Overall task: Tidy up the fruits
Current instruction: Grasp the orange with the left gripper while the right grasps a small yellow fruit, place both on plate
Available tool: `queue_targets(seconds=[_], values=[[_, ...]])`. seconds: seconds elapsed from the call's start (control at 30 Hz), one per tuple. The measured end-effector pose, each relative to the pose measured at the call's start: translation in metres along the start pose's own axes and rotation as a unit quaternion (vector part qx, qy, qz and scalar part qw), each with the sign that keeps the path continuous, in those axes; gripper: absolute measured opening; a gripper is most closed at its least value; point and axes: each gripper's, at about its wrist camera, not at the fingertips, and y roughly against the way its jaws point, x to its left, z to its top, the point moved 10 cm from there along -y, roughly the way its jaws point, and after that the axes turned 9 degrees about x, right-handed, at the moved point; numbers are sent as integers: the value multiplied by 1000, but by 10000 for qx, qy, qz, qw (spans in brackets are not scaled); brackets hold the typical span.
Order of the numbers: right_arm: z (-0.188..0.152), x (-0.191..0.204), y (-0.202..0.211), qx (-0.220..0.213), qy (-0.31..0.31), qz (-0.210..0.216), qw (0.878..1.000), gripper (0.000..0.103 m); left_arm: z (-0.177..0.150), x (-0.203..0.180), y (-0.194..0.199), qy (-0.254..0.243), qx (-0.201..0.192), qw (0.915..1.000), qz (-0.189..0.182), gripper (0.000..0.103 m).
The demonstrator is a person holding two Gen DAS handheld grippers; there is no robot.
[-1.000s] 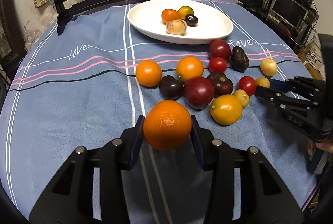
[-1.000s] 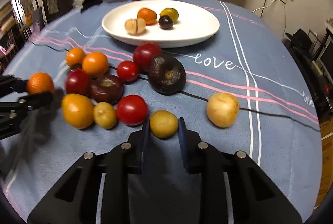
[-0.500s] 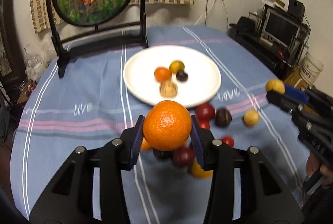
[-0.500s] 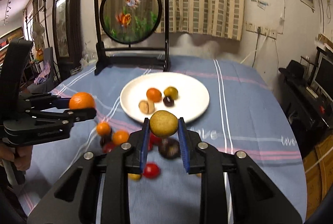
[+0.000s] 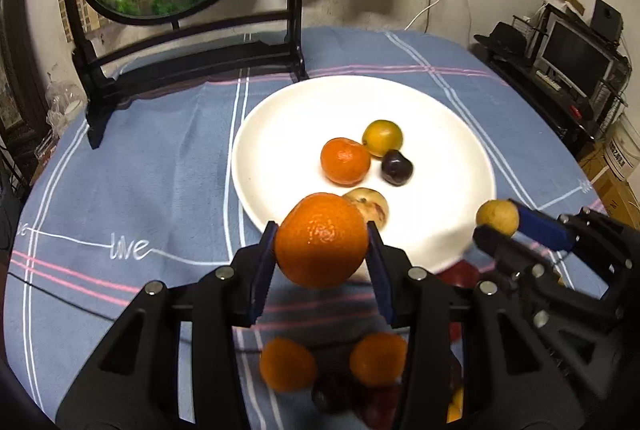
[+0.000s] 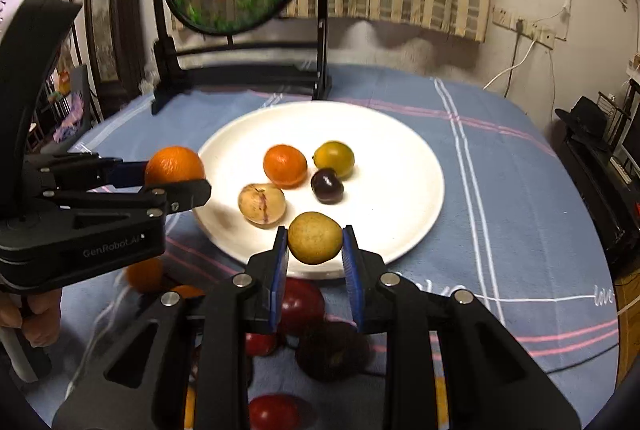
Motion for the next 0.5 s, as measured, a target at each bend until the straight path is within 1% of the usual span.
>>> queue_targets(seconds=[0.17,0.23,0.27,0.3,0.43,0.5], values=[[0,0,-23,244,80,-101,9996,27,6,-1,-23,74,194,9998,-66,44],[-2,0,-31,367,143,-178,9991,36,7,0,-27,152,237,9995,-112,48],[-2,-1,-33,371,163,-255,9989,36,8,0,-25,198,169,9996,-113,57],[-3,-2,-32,368,154,-261,9989,36,10,2,-21,223,71,9997,-51,61],[-6,-5,-25,370,-11,-104,9993,36,11,4,-7,264,-67,9996,-57,62],[-9,-8,-17,339,-118,-39,9993,36,8,5,3,314,-133,9994,-58,65]])
